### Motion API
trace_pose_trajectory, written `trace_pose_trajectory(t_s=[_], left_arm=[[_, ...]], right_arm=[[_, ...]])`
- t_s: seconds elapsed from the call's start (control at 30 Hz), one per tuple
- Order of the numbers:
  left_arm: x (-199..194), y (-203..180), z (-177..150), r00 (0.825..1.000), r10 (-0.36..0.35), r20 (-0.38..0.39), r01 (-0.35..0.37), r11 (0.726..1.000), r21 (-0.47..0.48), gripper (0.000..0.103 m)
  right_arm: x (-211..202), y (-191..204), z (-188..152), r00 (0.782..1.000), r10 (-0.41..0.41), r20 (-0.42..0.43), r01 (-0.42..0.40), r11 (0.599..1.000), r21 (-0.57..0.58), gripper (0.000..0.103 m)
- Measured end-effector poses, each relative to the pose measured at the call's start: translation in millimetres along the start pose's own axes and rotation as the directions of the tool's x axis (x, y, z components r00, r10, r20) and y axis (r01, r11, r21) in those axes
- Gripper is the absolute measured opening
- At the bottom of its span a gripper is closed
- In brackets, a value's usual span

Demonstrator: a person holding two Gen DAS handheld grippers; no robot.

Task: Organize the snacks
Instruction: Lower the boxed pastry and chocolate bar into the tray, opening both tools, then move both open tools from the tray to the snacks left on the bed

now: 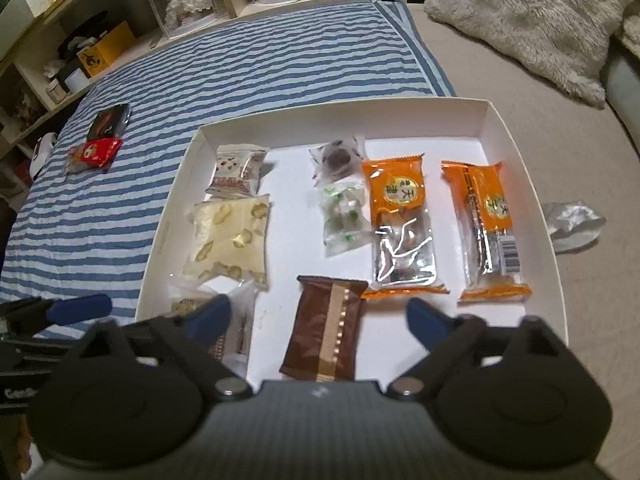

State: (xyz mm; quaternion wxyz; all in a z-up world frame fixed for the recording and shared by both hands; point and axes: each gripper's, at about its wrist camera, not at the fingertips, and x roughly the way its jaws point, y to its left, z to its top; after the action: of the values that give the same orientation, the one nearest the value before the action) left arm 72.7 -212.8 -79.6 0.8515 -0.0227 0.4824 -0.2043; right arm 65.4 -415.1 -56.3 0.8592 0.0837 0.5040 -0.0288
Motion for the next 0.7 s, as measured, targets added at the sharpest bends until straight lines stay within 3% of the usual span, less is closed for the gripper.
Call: trace_pose_trajectory(t_s=[0.13,0.43,0.7], left_arm=[[-1.9,4.7,0.5,1.000,-0.002,-0.006,0.002,1.000,0.003,0.103],[-13.3,19.5,2.6,1.000,-0.006,-0.025,0.006,1.000,0.006,0.103],[-39.1,49.0,12.0,1.000,-0.011,0.017,0.011,1.000,-0.008,0.103]], right_arm=[[-1.5,-1.3,0.7,1.000,-0.004,-0.021,0.004,1.000,0.014,0.102],[-27.3,-1.2,0.5,1.000,-0.014,-0.001,0.014,1.000,0.016,0.103],[-52.4,10.8,4.5,0.998,-0.006,0.059,0.005,1.000,0.015,0.103]])
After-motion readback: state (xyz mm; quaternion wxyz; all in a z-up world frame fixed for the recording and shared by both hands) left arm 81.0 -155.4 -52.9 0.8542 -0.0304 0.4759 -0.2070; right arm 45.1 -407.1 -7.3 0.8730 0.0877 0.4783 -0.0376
